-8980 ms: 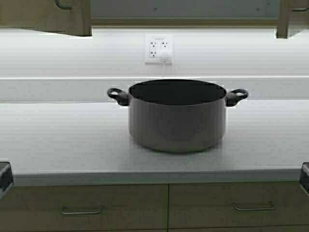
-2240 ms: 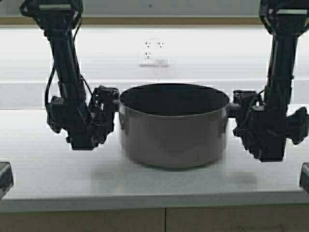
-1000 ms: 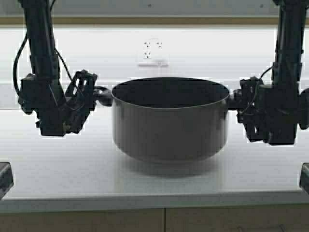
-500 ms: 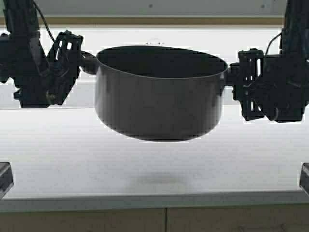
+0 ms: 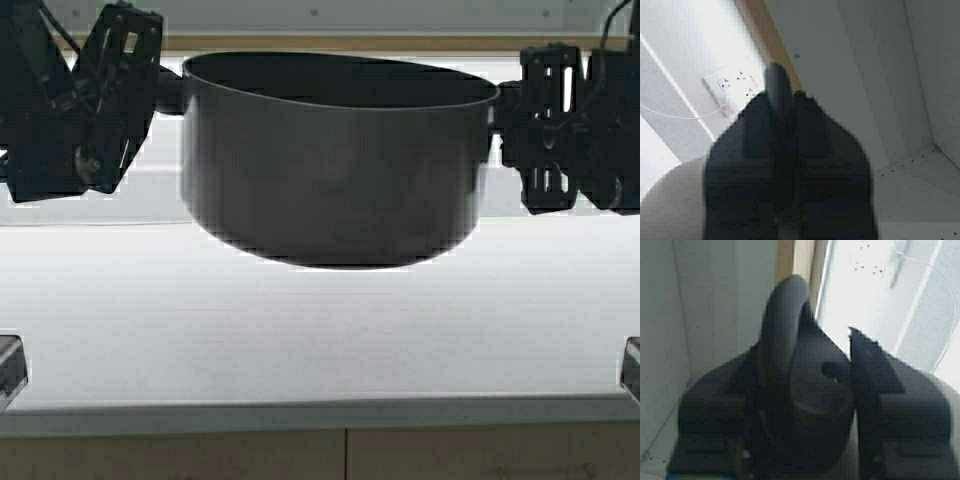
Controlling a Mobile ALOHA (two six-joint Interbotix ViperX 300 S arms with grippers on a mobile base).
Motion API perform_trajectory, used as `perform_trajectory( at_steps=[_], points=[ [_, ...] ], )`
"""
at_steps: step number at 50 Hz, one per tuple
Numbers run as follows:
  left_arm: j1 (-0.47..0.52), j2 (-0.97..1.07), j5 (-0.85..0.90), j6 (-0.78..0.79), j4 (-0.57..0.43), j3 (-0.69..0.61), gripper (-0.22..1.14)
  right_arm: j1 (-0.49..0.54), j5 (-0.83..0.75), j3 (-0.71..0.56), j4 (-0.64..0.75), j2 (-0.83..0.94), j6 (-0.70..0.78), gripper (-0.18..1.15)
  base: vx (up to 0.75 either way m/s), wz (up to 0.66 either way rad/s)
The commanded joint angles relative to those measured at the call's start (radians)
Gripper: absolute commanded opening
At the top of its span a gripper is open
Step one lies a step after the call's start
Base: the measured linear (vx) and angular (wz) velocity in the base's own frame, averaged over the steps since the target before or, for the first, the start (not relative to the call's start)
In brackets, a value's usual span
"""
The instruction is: Open the cabinet, put the pot inside, then close it
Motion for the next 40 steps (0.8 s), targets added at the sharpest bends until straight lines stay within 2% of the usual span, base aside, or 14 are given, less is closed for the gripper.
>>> perform_trajectory(
  at_steps=[1, 20, 40],
  points=[
    [-0.193, -0.043, -0.020, 0.061, -0.051, -0.023, 0.03, 0.166, -0.025, 0.018, 0.021, -0.112, -0.026, 0.08, 0.00, 0.00],
    [-0.212, -0.118, -0.032, 0.092, -0.055, -0.012, 0.03, 0.236, -0.006, 0.066, 0.063, -0.253, -0.052, 0.08, 0.00, 0.00],
    [-0.199, -0.308, 0.038, 0.314, -0.044, -0.021, 0.03, 0.245, 0.147, 0.015, 0.069, -0.417, -0.121, 0.08, 0.00, 0.00]
  ],
)
